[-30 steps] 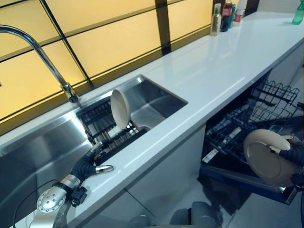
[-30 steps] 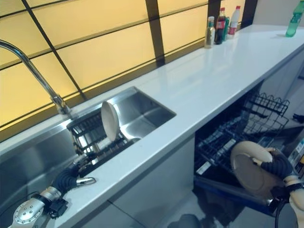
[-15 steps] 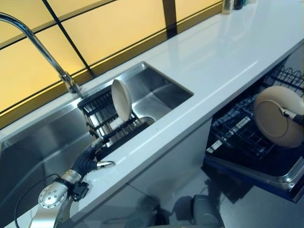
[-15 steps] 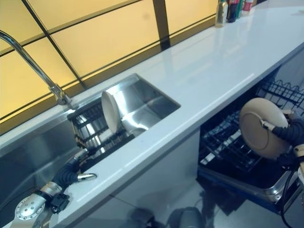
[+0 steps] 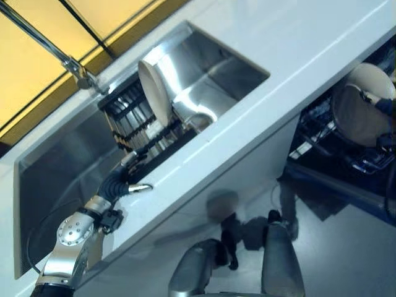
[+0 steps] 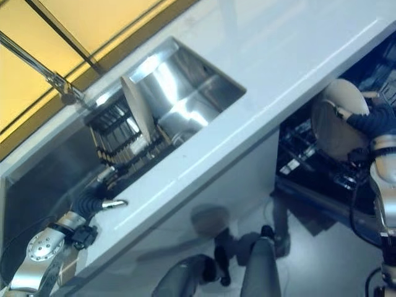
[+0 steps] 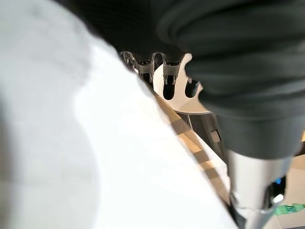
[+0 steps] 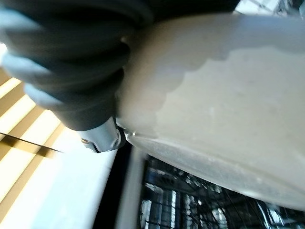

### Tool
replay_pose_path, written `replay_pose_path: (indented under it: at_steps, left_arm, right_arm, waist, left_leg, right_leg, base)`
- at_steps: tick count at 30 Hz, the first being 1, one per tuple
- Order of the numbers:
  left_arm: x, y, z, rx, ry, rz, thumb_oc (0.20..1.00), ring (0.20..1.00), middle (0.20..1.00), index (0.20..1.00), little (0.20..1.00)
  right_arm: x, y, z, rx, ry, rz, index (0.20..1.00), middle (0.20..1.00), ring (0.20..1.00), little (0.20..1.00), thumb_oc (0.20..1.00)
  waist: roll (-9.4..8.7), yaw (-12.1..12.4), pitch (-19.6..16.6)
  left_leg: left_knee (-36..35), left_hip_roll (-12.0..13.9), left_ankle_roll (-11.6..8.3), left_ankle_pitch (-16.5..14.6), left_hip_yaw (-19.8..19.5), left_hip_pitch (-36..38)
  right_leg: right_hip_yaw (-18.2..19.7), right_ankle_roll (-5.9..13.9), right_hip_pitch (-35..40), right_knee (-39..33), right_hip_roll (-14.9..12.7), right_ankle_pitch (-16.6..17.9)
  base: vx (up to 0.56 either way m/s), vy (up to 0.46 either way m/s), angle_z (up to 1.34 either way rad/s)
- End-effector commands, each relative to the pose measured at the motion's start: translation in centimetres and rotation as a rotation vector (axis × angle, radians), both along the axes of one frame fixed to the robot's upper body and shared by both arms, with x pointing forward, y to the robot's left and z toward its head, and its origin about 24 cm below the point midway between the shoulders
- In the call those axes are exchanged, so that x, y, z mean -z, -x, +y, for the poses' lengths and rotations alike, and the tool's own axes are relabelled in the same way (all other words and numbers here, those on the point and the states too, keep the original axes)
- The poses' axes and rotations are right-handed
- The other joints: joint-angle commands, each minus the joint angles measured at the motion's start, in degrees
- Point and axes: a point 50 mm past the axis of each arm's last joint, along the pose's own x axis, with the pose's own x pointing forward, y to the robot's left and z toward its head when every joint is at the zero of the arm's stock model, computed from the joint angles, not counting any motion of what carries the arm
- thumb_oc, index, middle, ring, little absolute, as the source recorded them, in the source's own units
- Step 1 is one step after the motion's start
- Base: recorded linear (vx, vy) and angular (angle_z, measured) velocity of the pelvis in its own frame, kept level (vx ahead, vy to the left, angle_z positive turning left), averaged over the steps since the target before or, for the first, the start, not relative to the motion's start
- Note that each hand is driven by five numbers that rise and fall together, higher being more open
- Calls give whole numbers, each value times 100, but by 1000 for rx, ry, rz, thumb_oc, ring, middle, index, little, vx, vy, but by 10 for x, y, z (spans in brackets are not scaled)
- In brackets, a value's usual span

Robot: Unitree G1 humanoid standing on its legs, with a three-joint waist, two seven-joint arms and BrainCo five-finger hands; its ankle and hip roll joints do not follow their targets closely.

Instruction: Pick up plates and place into dishwasher.

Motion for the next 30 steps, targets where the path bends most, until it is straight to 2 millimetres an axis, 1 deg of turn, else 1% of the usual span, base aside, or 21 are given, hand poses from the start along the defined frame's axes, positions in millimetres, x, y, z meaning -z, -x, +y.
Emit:
replay_pose_path:
  at_steps: [1,4,8,10,13,16,21,22,23,25,28,30]
  left_arm:
    - [3,-16,-22,-12,55,-10,1000,1000,1000,1000,1000]
    - [-8,-24,-25,-22,62,-60,1000,1000,1000,1000,1000]
    - [-18,-30,-30,-32,63,-109,1000,1000,1000,1000,1000]
    - [-23,-33,-30,-47,59,-133,1000,1000,1000,1000,1000]
    - [-30,-35,-28,-64,49,-168,1000,1000,1000,1000,1000]
    - [-37,-37,-26,-68,39,-198,1000,1000,1000,1000,1000]
    - [-58,-42,-15,-89,-6,-252,1000,1000,1000,1000,1000]
    - [-62,-44,-14,-93,-13,-264,1000,1000,1000,1000,1000]
    - [-66,-45,-11,-96,-23,-273,1000,1000,1000,1000,1000]
    - [-72,-47,-7,-102,-39,-283,1000,1000,1000,1000,1000]
    - [-85,-49,-1,-109,-62,-308,1000,1000,1000,1000,1000]
    - [-90,-49,3,-111,-81,-316,1000,1000,1000,1000,1000]
  right_arm:
    - [-75,9,25,-58,142,-335,200,200,200,200,200]
    - [-85,3,32,-52,145,-395,200,200,200,200,200]
    - [-86,-5,37,-44,202,-401,200,200,200,200,200]
    - [-85,-9,36,-9,247,-397,200,200,200,200,200]
    - [-82,-13,27,61,348,-354,200,200,200,200,200]
    - [-75,-22,19,106,455,-238,200,200,200,200,200]
    - [-49,-32,3,110,538,-61,200,200,200,200,200]
    - [-47,-33,1,109,550,-33,200,200,200,200,200]
    - [-42,-35,-1,109,587,23,200,200,200,200,200]
    - [-32,-37,-7,124,671,115,200,200,200,200,200]
    - [-23,-39,-14,122,712,222,200,200,200,200,200]
    - [-9,-38,-22,119,727,309,200,200,200,200,200]
  waist:
    - [-115,-34,291]
    - [-105,3,291]
    - [-118,26,291]
    - [-147,44,291]
    - [-207,56,291]
    - [-262,70,291]
    - [-483,81,291]
    - [-516,71,291]
    - [-557,64,291]
    - [-612,67,291]
    - [-711,58,291]
    - [-795,58,291]
  left_leg:
    - [435,323,-387,929,-558,-1041]
    - [399,290,-357,883,-536,-1409]
    - [341,288,-338,884,-528,-1732]
    - [309,300,-322,904,-539,-1897]
    - [272,292,-311,921,-557,-2107]
    - [235,287,-312,937,-580,-2250]
    - [258,336,-292,895,-617,-2447]
    - [253,335,-286,928,-622,-2514]
    - [273,340,-285,913,-628,-2551]
    - [284,350,-287,880,-642,-2566]
    - [287,357,-271,890,-649,-2644]
    - [296,360,-263,835,-664,-2601]
  right_leg:
    - [-211,56,223,-476,234,44]
    - [-225,75,-266,-383,223,47]
    - [-245,74,-704,-274,233,47]
    - [-257,63,-911,-254,242,67]
    - [-292,54,-1156,-239,233,92]
    - [-330,42,-1298,-254,248,125]
    - [-453,20,-1428,-357,296,209]
    - [-449,11,-1485,-385,306,258]
    - [-458,11,-1515,-392,311,272]
    - [-486,5,-1511,-414,335,274]
    - [-530,-18,-1541,-471,362,323]
    - [-567,-33,-1463,-513,398,315]
  base:
    - [-216,-10,0]
    - [-204,-23,4]
    - [-125,-30,-5]
    - [-119,-48,15]
    - [-124,-51,-17]
    - [-101,-56,5]
    - [-87,-92,9]
    - [-95,-85,-7]
    - [-74,-77,-16]
    - [-62,-75,-16]
    - [-62,-71,0]
    - [-44,-66,1]
